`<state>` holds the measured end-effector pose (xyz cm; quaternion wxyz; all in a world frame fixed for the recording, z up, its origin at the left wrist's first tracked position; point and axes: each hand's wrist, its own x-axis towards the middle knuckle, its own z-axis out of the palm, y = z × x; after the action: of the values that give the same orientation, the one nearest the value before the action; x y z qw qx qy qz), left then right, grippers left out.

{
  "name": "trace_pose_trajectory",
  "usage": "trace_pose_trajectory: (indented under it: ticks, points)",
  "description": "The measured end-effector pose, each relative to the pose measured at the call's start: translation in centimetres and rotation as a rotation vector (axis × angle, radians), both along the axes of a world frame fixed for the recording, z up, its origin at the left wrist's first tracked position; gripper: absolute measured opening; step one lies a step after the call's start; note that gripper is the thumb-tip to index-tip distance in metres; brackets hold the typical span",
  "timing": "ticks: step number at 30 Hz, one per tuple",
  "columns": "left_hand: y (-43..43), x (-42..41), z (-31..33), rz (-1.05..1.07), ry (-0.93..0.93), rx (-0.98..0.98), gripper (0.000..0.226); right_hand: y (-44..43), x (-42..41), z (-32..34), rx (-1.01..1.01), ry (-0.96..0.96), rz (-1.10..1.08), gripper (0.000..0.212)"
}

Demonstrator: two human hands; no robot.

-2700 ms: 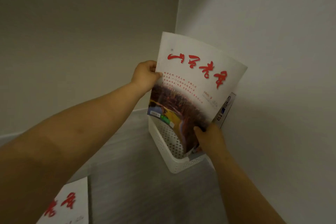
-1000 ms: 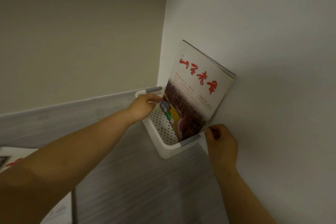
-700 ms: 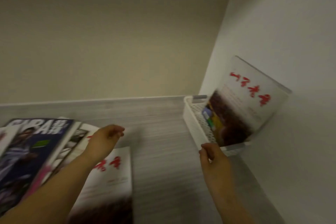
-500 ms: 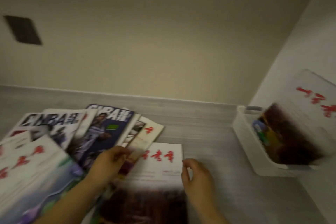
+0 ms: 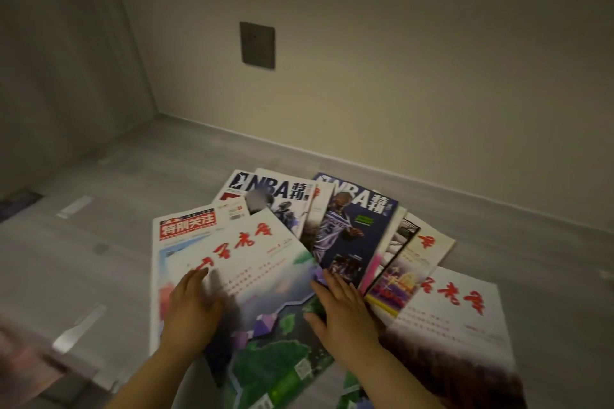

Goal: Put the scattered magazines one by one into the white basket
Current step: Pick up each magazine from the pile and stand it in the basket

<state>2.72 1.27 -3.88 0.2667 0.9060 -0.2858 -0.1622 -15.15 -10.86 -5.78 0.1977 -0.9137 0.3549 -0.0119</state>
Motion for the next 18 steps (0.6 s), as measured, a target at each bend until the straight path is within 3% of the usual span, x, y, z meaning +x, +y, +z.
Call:
trace_pose_trajectory:
  ticks: [5,11,13,18]
  points:
    - [0.2,2.4,0.1,0.246,0.314,-0.255,0.061,0.4,1.1,-1.2,-0.036,0.086,-0.047,0.059]
    - [1.2,4.8,1.6,0.644,1.023,-0.597,0.045,0.5,1.4,-1.3,-0.031,0.097,-0.094,0.06]
    - [1.2,4.9,1.9,0.582,1.111,-0.583,0.032,0.6,1.5,-1.4,-0.02,0.087,-0.107,0.059]
    - [0.2,3.9,2.8,0.299,1.048,-0.633,0.024,0.8,1.6,-0.9,0.056,0.003,-0.195,0.063]
